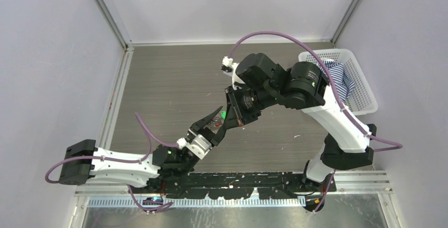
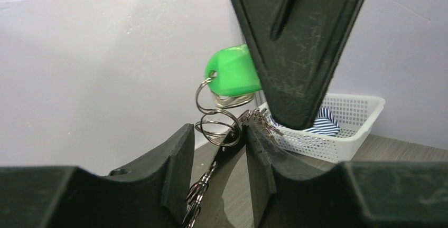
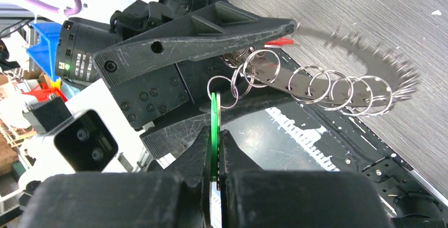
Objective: Remove the keys from the keyring
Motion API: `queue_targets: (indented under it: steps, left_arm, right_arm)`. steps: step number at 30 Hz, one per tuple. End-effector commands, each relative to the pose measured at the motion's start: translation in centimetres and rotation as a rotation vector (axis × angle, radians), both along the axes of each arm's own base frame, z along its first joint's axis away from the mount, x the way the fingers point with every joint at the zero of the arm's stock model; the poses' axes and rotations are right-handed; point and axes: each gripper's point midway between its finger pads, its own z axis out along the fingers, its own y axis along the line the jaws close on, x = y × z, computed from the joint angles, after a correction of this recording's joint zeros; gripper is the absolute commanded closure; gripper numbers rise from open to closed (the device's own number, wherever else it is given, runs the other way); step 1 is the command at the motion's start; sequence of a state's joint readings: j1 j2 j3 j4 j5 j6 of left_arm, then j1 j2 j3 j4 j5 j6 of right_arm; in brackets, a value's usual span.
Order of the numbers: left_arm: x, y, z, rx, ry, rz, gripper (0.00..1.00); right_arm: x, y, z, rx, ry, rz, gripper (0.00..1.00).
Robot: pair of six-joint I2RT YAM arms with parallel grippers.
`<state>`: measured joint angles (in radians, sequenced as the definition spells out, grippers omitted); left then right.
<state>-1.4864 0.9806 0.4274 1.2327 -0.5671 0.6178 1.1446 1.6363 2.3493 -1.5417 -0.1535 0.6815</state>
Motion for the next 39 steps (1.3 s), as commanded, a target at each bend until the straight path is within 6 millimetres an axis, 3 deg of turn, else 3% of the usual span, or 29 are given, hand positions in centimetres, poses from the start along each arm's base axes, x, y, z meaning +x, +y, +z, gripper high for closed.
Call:
queue_targets:
  steps: [1, 8, 21, 29, 31, 34, 39]
  left_arm:
    - [0.1, 1.6, 2.0, -0.087, -0.013, 0.025, 0.62]
    - [-0.1, 2.1, 2.9, -0.085, -0.041, 0.028, 0.7]
    - [-0.8, 1.7, 3.3, -0.064, -0.06, -0.015, 0.94]
    - [-0.8, 1.6, 3.2, -0.043, -0.028, -0.038, 0.99]
    - [-1.0, 1.8, 3.2, -0.039, -0.02, -0.05, 0.98]
    - [-1.1, 1.8, 3.2, -0.024, -0.003, -0.069, 0.81]
    - [-1.4, 1.4, 3.2, -0.005, -0.001, -0.091, 0.66]
  right_arm:
    - [-1.3, -0.3, 3.5, 0.161, -0.067, 0.07, 0.99]
    - [-2.2, -0.9, 2.9, 0.196, -0.081, 0.119, 0.99]
    - [-1.5, -1.4, 4.6, 0.28, -0.21, 0.131, 0.99]
    - [-0.9, -1.4, 6.4, 0.321, -0.31, 0.162, 0.99]
    - [-1.0, -1.3, 6.5, 0.322, -0.311, 0.175, 0.99]
    - [-1.2, -1.1, 6.8, 0.33, -0.312, 0.188, 0.99]
    - [-1.3, -1.0, 7.2, 0.337, -0.309, 0.197, 0.99]
